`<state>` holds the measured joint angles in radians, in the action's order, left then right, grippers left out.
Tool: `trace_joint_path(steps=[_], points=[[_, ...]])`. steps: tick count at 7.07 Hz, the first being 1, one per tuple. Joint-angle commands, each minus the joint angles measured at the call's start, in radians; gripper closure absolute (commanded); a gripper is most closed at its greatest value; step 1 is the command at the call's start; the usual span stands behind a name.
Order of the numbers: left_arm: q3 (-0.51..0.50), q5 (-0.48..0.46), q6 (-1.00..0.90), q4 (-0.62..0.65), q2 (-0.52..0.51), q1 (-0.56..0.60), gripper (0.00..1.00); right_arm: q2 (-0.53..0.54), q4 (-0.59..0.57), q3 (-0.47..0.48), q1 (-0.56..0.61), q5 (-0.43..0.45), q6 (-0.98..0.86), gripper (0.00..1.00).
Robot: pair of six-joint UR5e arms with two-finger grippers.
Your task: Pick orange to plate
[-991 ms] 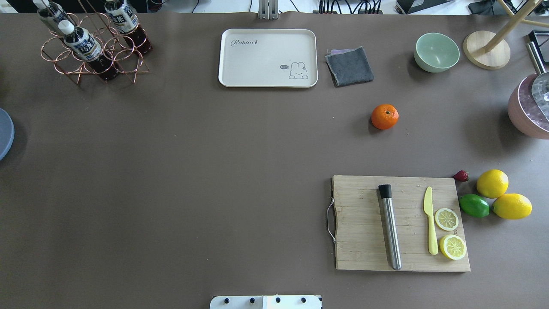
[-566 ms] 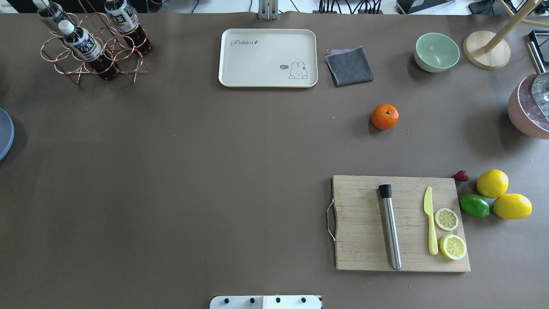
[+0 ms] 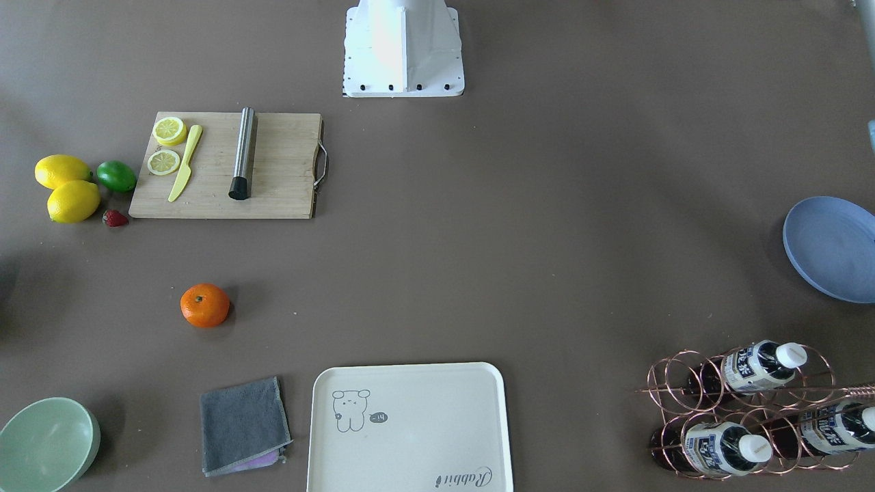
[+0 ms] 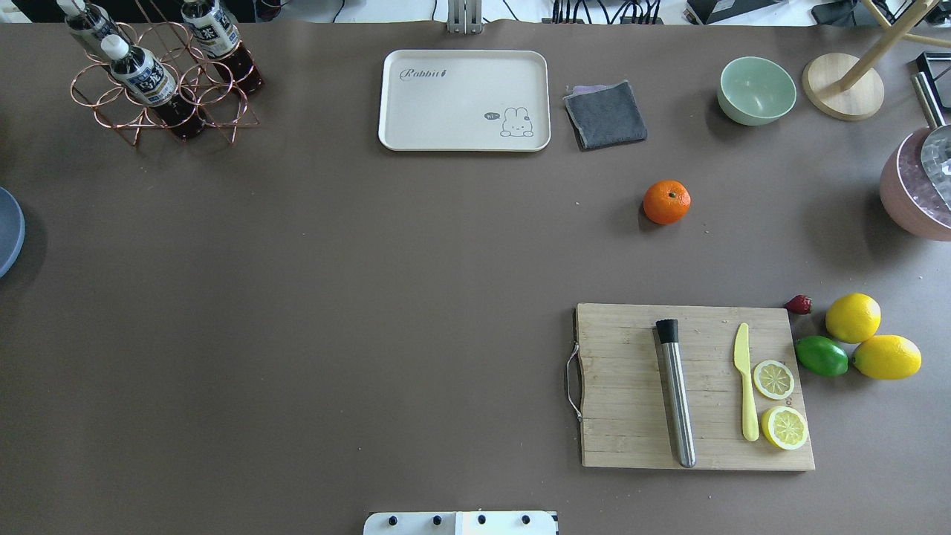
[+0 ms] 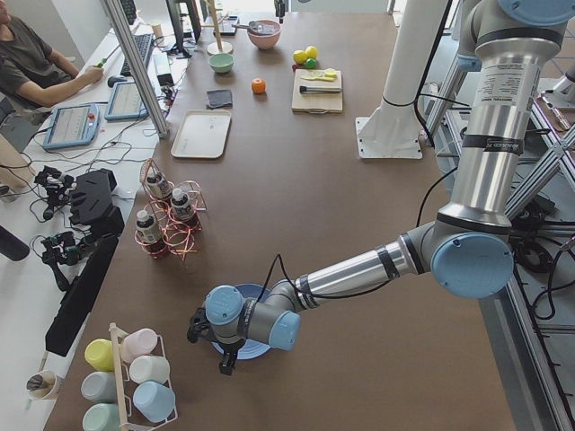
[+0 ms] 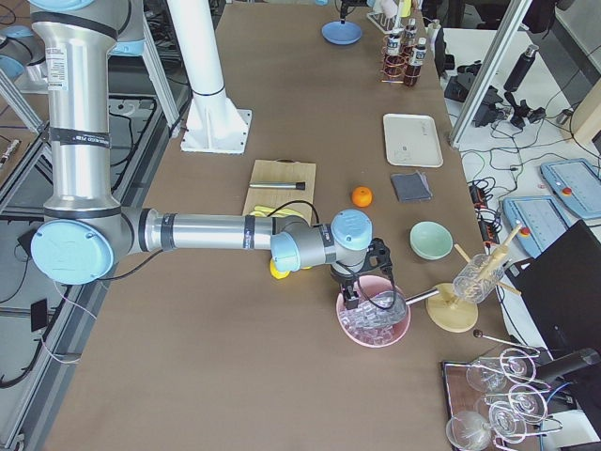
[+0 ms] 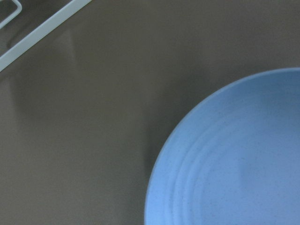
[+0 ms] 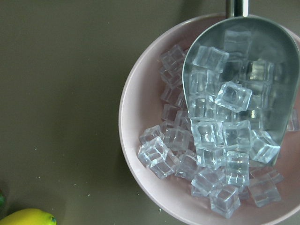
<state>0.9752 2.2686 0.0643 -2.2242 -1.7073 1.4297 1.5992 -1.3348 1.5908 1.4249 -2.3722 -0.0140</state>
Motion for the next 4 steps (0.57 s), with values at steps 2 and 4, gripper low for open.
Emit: trace_joint_path(steps=[2,4], points=[[-0.026,0.000,-0.001,-0.002,-0.002,-0.008,0.22,-0.001,0.000,0.001,-0.004,-0.001,0.008,0.00],[-0.039,0.000,-0.001,-0.002,-0.003,-0.015,0.31,-0.002,0.000,0.001,-0.004,-0.001,0.009,0.00]])
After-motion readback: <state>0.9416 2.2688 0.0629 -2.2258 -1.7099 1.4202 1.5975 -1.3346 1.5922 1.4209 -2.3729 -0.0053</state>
